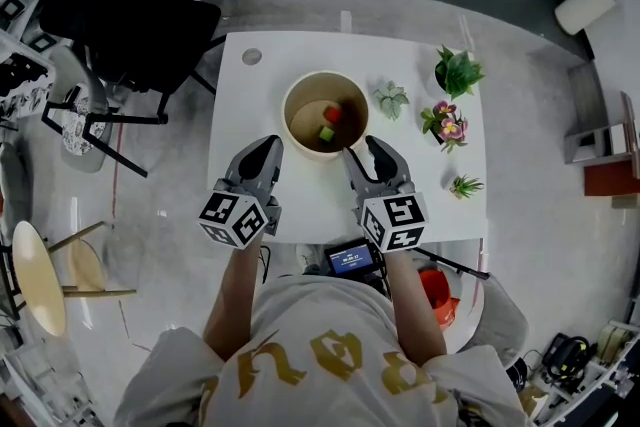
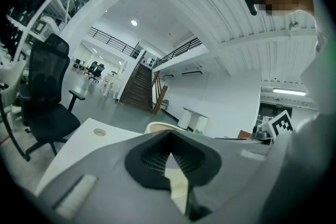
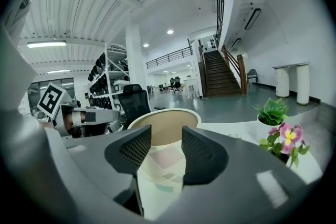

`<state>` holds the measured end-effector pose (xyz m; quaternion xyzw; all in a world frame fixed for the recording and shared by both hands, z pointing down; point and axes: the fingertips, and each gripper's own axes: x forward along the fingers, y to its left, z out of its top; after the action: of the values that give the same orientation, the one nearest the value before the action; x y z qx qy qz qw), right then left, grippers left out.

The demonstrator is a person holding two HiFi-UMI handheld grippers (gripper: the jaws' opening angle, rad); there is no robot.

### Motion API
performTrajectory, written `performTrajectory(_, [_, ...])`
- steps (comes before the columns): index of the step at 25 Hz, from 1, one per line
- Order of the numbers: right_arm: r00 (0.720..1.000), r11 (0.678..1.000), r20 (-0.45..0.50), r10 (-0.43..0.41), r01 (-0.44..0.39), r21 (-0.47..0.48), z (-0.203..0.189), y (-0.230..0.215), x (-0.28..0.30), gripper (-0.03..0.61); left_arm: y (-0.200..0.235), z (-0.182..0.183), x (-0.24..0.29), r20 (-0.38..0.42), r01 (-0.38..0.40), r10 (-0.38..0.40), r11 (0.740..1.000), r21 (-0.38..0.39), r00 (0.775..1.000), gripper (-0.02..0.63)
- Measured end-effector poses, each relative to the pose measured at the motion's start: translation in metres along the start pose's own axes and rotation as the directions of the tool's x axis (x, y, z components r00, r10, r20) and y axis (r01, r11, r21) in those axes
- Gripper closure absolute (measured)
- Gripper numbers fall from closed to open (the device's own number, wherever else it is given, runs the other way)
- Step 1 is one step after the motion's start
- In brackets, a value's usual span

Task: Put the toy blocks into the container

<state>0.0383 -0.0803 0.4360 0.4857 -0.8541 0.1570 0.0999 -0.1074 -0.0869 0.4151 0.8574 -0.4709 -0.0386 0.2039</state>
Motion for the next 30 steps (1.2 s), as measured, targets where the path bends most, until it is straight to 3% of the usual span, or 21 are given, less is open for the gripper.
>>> performTrajectory(17, [0.997,0.998,0.024,-0.067,0.068,-0.015,-0.013,0.024,-0.061,0.396,-0.044,-0.011,-0.041,-0.009,0.063,-0.062,0.998,0.026,0.998,0.613])
performTrajectory(30, [0.985,0.985,-0.001,-0.172,0.172,0.005,-0.035,0.003,-0.112,0.397,-0.073,-0.035,-0.056,-0.053,0.100,-0.099,0.995,0.023,0.994,0.613])
